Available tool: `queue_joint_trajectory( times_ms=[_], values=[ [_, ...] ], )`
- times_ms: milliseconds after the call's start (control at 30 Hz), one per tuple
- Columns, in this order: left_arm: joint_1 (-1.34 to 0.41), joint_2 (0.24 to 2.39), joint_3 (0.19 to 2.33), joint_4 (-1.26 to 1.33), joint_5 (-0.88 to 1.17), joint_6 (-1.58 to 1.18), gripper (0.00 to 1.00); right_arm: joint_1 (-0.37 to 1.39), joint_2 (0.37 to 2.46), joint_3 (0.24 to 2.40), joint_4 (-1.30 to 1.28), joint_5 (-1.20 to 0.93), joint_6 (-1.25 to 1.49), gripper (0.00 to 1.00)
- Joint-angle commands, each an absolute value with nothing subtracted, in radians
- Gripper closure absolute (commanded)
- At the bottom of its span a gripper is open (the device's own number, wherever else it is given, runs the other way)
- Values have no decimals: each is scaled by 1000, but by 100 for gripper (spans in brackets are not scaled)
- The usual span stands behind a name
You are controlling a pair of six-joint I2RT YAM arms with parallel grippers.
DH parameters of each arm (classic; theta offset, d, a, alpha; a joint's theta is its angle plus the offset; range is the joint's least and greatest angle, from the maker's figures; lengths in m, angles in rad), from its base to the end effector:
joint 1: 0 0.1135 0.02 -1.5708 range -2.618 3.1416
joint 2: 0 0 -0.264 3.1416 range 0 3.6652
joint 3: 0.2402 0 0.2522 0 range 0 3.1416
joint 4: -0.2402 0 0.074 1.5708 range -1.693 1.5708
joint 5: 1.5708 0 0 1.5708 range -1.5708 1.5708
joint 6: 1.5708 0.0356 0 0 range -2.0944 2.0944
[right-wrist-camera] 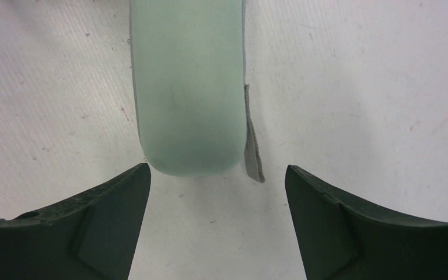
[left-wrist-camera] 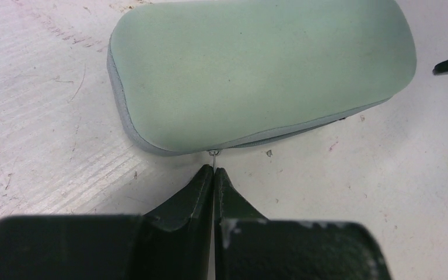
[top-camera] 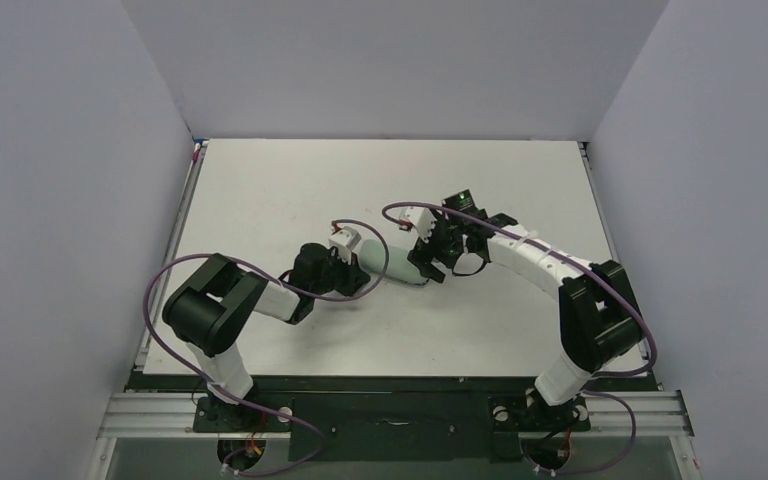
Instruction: Open the umbrella
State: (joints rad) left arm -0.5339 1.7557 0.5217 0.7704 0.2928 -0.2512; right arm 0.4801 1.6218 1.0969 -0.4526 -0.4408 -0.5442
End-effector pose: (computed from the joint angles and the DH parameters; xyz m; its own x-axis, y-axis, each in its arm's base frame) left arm 0.2554 -0.1629 0.1133 -0.5492 0.0482 -0.8343 0.5915 0.7276 -0.3473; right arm 0.2900 0.1681 0.2183 -0.3033 -0.6859 -0.6615 -0.9191 0.3938 0.0132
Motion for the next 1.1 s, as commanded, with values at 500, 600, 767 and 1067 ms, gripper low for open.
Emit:
queue_joint_trajectory(
  times_ms=[500,600,767,1067],
  values=[
    [-489,1790,545,797,288,-364,100,604,1753,1214,-467,-319,-720,25],
    [-488,1789,538,802,296,-375,100,613,1750,1205,-471,-305,-723,24],
    [-488,1795,537,811,309,-384,100,657,1748,1198,-438,-255,-687,22],
    [-450,1775,531,775,298,-430,100,648,1783,1200,-467,-175,-743,51]
  ],
)
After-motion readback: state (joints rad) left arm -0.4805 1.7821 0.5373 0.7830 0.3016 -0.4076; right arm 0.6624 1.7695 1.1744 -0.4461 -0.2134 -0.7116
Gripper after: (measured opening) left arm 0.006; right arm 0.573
